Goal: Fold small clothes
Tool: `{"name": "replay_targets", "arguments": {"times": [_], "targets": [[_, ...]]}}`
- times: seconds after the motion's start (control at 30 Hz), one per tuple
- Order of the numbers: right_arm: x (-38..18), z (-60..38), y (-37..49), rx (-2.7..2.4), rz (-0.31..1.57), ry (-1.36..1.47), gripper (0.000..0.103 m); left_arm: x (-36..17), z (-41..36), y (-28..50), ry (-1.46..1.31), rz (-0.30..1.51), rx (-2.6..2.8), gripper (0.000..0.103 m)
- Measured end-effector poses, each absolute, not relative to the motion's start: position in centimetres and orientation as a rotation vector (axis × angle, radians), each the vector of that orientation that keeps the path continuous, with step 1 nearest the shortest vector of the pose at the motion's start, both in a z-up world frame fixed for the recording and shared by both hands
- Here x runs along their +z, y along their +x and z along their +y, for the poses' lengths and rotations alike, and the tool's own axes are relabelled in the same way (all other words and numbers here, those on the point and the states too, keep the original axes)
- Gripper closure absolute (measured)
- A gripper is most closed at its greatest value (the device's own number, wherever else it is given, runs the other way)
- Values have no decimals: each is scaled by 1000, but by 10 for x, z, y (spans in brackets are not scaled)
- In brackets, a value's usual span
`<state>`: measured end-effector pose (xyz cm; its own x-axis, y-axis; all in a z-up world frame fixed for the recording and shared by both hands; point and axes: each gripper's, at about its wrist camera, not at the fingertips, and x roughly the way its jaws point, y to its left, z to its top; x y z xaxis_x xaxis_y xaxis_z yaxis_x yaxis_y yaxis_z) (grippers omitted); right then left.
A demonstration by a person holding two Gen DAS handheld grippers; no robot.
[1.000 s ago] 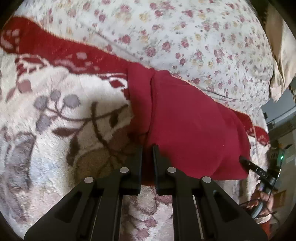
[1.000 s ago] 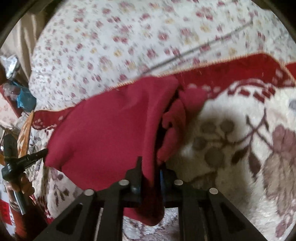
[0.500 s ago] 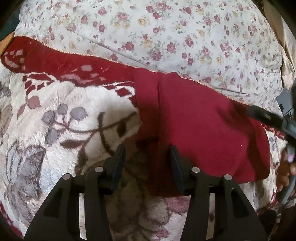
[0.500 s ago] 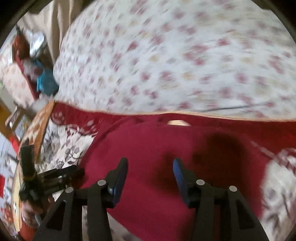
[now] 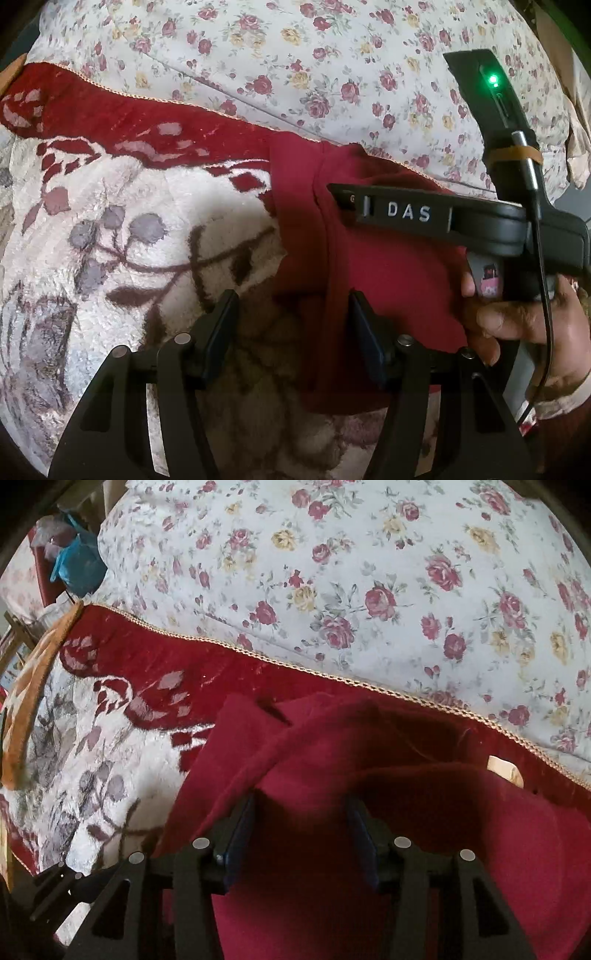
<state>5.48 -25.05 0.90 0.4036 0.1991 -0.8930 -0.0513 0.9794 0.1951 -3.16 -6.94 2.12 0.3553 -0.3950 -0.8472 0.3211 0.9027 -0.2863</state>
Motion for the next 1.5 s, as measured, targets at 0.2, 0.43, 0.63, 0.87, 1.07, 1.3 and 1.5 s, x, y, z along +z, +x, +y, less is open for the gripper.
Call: {"name": "replay_targets", "arguments": {"times": [0.2,0.43,0.63,0.87,1.07,1.3,1.5], "targets": [[6,-260,55,194,1152,198,43,21,-69,-31,-76,1112,-465,40],[8,-260,58,164,1169,227,41,21,-70,-31,-78,1115,-468,39],[18,-257,66,156,1206,257,39,19,-70,-27,-84,1126,-484,35],[19,-230,82,188,1277,205,24,16,-60,-13,-155,1188,-569,32],[2,-207,98,148,1347,65,11,9,-41,2,-350,1253,-627,25],[0,-201,87,134,1263,-55,21,11,-58,-3,-263,1236,-633,24],[19,-247,71,220,1209,144,64,10,-77,-11,-256,1210,-695,24]]}}
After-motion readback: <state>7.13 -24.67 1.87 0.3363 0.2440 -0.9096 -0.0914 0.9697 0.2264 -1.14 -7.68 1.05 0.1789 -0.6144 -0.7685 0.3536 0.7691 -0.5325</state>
